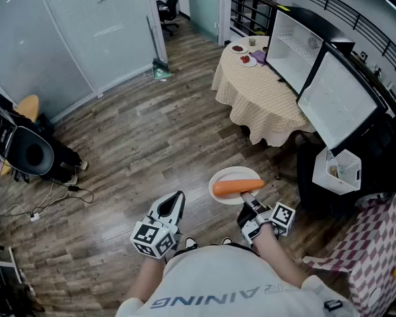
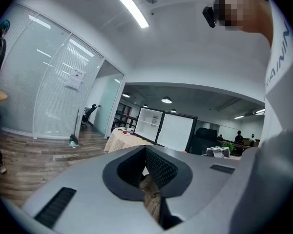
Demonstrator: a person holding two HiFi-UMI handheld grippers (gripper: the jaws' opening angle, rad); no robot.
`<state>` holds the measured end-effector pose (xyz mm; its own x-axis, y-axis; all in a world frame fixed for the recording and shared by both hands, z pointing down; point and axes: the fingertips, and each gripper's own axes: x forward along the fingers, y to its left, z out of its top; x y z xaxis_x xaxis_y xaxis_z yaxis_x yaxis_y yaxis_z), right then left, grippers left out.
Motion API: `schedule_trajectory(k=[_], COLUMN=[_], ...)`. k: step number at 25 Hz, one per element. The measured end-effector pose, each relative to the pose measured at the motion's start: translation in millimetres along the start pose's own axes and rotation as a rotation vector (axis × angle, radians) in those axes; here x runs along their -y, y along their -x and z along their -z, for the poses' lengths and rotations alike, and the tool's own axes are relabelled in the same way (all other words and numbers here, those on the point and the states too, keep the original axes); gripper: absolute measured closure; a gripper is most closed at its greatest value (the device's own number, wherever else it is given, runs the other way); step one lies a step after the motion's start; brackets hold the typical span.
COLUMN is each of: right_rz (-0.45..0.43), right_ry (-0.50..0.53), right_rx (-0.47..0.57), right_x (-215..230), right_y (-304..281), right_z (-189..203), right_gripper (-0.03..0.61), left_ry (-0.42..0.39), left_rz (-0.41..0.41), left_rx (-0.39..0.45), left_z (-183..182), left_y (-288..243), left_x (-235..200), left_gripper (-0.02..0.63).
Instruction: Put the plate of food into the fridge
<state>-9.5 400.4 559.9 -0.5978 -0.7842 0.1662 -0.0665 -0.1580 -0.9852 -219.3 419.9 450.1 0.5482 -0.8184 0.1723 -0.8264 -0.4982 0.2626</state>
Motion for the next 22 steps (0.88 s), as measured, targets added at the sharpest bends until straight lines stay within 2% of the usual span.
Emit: schedule_trajectory(k=[12,17,22], right_rz=[0.004,-0.001,0.007], right_ry=[0.014,0.003,0.005], right_rx=[-0.012,0.016,0.009], right_x=[0,2,4], right_y=[-6,-3,-12], right_z=[23,23,34], right_gripper=[0.540,0.540,0.540], left_ry=[0.021,0.031,0.051], left_rz=[0.028,0.038,0.025], left_rx=[-0.026,-0.033,-0.040], left_z=[6,11,18], left_y=[10,11,25], left_x=[-7,-7,-20], left_gripper=[0.604,0.604,0.604])
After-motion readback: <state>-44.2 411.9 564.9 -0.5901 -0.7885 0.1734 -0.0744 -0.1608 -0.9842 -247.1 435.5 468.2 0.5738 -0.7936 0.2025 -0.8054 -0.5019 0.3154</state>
